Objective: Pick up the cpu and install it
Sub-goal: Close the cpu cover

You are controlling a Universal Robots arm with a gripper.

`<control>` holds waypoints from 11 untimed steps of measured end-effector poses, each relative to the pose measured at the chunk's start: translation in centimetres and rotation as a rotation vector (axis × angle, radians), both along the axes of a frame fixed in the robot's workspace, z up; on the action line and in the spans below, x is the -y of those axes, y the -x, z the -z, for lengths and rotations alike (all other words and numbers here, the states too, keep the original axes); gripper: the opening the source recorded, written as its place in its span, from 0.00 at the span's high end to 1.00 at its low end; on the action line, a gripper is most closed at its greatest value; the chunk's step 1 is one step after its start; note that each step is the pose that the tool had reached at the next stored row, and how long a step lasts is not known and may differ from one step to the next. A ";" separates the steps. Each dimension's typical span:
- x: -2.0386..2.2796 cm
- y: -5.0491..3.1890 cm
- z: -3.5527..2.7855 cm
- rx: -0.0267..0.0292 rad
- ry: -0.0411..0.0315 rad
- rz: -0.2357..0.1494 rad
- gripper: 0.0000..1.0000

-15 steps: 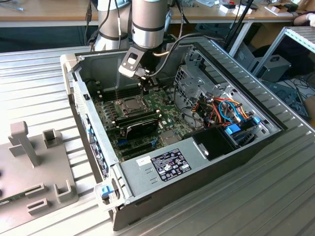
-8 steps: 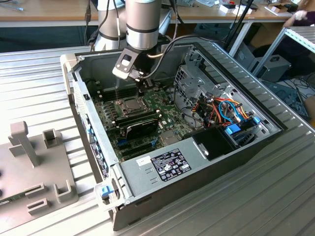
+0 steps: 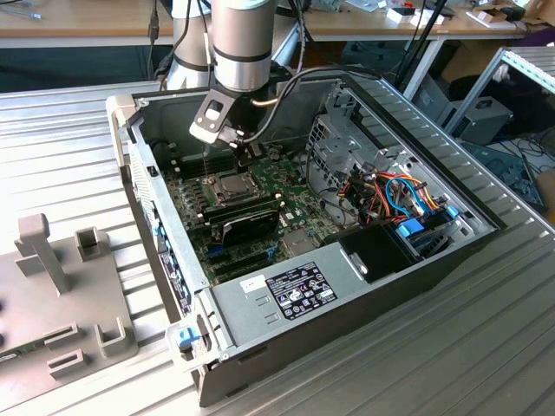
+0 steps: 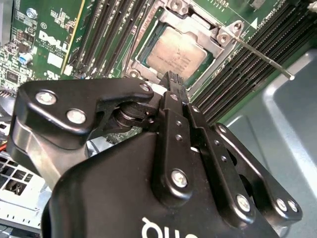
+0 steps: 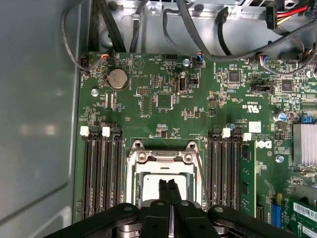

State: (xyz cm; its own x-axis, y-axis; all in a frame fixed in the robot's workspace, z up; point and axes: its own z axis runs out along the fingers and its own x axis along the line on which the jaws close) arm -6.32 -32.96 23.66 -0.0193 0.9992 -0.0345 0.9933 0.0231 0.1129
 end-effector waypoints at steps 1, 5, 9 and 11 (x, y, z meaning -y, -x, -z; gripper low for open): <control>0.00 0.00 0.00 0.0000 0.0000 0.000 0.89; 0.00 -0.01 0.06 -0.0440 -0.0001 0.000 0.89; 0.00 -0.04 0.12 -0.1100 0.0000 0.000 0.89; 0.00 -0.03 0.11 -0.1181 0.0003 0.000 0.89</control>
